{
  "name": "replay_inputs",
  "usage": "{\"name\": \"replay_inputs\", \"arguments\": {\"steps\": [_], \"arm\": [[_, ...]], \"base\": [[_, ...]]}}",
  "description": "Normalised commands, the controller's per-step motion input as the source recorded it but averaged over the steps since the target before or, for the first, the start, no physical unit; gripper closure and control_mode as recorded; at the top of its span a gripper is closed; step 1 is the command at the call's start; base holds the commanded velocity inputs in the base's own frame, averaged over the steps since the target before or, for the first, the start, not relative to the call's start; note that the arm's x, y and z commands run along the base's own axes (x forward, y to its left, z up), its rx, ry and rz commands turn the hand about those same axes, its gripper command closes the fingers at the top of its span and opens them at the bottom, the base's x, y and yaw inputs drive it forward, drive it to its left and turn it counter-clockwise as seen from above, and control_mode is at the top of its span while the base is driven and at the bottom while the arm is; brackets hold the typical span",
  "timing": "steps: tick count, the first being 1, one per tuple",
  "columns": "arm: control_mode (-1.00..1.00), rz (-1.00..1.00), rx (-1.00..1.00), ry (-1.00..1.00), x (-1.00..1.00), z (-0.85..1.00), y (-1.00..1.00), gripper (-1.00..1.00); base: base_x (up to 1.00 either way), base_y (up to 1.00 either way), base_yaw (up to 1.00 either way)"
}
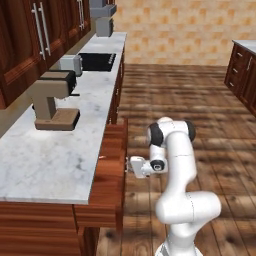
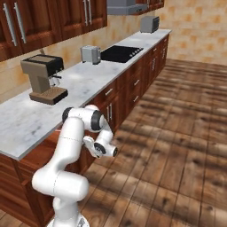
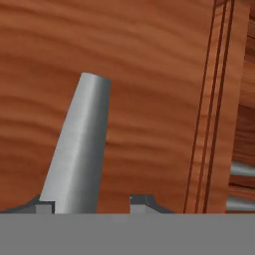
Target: Take a straw from the drawer in front and place it inside the glass cup on the dining counter.
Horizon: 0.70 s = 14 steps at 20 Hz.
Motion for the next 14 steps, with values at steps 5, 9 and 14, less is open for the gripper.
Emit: {"name": "replay_inputs", "arguments": {"steps": [5, 9, 14], "arm": [[-1.0, -0.01, -0.02, 0.05, 0.06, -0.24, -1.0, 1.0], [-1.0, 0.0, 0.0, 0.07, 0.04, -0.29, -1.0, 1.0], [-1.0, 0.0, 0.0, 0.08, 0.02, -0.28, -1.0, 1.0]], "base": [[0.0, 0.0, 0.0], [0.0, 0.0, 0.0], [0.0, 0.0, 0.0]]}}
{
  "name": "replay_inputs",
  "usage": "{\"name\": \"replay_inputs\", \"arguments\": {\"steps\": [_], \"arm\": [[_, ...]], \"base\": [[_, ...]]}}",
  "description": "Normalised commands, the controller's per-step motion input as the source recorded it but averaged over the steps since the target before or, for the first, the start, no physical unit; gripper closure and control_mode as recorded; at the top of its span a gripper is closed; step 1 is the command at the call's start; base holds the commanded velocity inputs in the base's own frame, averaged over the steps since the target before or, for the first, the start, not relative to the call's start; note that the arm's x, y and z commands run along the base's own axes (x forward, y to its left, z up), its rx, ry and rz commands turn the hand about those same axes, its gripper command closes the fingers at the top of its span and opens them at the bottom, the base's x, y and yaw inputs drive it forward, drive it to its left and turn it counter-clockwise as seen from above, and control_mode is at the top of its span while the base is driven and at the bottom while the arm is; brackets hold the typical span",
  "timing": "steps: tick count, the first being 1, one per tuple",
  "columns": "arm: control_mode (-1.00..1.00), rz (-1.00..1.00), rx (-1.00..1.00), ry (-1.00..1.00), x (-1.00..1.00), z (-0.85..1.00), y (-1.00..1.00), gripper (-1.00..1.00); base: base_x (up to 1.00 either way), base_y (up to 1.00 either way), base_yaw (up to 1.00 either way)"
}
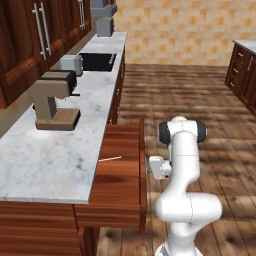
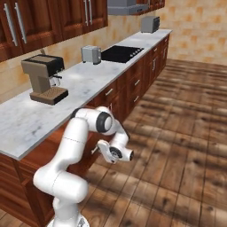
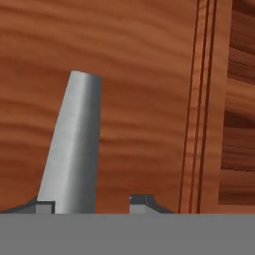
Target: Take a straw from the drawer in front and place it inside the glass cup on the dining counter.
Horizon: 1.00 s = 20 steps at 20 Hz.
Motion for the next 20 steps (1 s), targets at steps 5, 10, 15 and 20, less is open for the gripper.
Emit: {"name": "replay_inputs", "arguments": {"steps": [5, 10, 15, 20], "arm": [[-1.0, -0.01, 0.0, 0.07, 0.0, -0.28, -1.0, 1.0], [-1.0, -0.01, 0.0, 0.07, 0.0, -0.29, -1.0, 1.0], [-1.0, -0.01, 0.0, 0.08, 0.0, -0.3, -1.0, 1.0], [-1.0, 0.0, 0.0, 0.06, 0.01, -0.31, -1.0, -1.0]], "base": [[0.0, 0.0, 0.0], [0.0, 0.0, 0.0], [0.0, 0.0, 0.0], [0.0, 0.0, 0.0]]}}
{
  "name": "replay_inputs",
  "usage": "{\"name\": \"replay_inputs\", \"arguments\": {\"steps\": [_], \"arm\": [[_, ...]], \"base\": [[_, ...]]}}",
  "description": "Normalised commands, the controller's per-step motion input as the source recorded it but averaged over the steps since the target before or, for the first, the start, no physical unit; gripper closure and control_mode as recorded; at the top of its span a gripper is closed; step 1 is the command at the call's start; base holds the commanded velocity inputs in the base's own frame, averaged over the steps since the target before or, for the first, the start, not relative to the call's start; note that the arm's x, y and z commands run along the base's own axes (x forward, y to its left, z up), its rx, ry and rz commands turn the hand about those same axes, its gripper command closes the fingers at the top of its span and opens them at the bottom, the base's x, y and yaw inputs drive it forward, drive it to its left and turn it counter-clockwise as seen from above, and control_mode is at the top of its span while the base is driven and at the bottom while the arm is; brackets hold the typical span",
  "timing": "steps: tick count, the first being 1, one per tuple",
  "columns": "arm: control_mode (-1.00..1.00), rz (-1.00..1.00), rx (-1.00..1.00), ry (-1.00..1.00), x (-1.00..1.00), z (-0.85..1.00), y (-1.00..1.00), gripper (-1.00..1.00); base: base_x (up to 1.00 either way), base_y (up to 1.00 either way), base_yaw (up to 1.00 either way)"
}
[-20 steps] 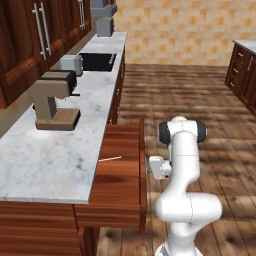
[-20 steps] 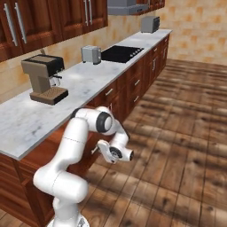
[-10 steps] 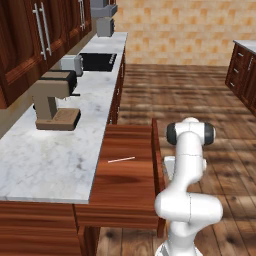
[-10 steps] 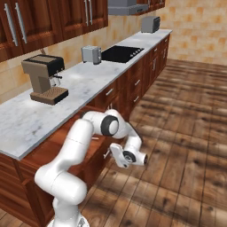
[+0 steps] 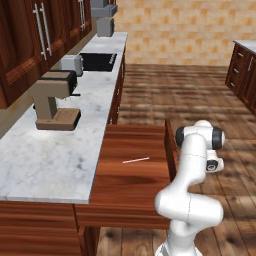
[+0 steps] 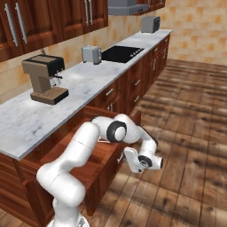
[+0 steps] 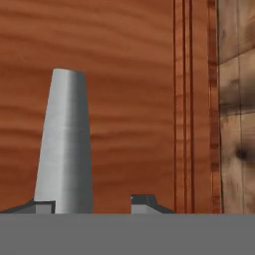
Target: Take a straw from the drawer in front and place it inside the glass cup on the dining counter.
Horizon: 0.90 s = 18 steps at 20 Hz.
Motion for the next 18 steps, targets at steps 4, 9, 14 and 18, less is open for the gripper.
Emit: {"name": "replay_inputs", "arguments": {"steps": [4, 9, 14, 18], "arm": [[-1.0, 0.0, 0.01, 0.01, -0.02, 0.06, -0.86, -1.0], [-1.0, 0.0, 0.14, -0.04, -0.16, 0.96, -0.42, -1.0], [-1.0, 0.0, 0.06, -0.06, -0.08, 1.0, -0.29, -1.0], [-1.0, 0.0, -0.14, -0.09, -0.05, 1.0, 0.0, -1.0]], "base": [[0.0, 0.0, 0.0], [0.0, 0.0, 0.0], [0.0, 0.0, 0.0], [0.0, 0.0, 0.0]]}}
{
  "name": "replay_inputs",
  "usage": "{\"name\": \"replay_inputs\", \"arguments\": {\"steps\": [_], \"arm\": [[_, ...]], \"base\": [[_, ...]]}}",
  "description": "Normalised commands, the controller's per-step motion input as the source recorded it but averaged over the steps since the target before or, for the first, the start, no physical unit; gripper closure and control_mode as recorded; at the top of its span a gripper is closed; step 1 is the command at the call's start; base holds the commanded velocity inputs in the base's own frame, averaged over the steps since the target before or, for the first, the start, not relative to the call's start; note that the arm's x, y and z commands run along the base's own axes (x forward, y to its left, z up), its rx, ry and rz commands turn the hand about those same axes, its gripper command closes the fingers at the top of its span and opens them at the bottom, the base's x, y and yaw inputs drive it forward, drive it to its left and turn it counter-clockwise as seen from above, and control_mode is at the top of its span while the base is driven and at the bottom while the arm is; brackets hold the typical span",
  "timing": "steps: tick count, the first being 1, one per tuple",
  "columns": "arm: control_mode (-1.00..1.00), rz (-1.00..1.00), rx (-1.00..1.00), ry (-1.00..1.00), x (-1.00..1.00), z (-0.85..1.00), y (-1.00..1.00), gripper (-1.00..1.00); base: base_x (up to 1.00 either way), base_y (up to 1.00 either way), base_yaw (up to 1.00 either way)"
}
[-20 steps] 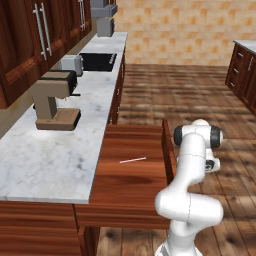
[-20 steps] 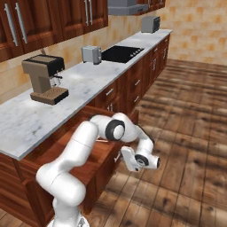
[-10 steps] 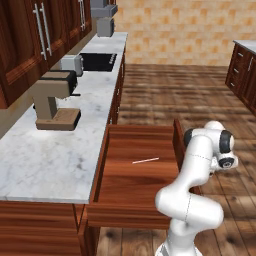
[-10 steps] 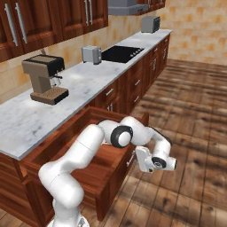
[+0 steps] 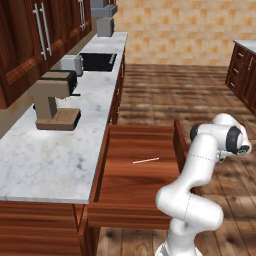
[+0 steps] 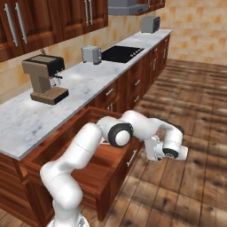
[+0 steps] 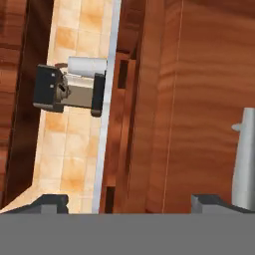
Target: Take a straw from the drawer in front and place it inside the glass cup on the dining counter.
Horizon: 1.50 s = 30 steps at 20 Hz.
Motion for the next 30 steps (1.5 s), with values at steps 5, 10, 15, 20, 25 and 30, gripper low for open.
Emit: {"name": "replay_inputs", "arguments": {"steps": [5, 10, 15, 20, 25, 30], "arm": [[-1.0, 0.0, -0.42, -0.07, -0.02, 1.0, 0.15, -1.0], [-1.0, 0.0, -0.47, 0.0, 0.0, 0.99, 0.44, -1.0], [-1.0, -0.01, -0.33, -0.01, -0.14, 0.74, 0.66, -1.0], [-1.0, -0.11, -0.27, 0.0, -0.39, 0.46, 0.71, -1.0], [-1.0, -0.26, -0.16, 0.0, -0.65, 0.21, 0.78, -1.0], [-1.0, -0.47, -0.13, 0.03, -0.15, 0.19, 0.62, -1.0]], "base": [[0.0, 0.0, 0.0], [0.0, 0.0, 0.0], [0.0, 0.0, 0.0], [0.0, 0.0, 0.0], [0.0, 0.0, 0.0], [0.0, 0.0, 0.0]]}}
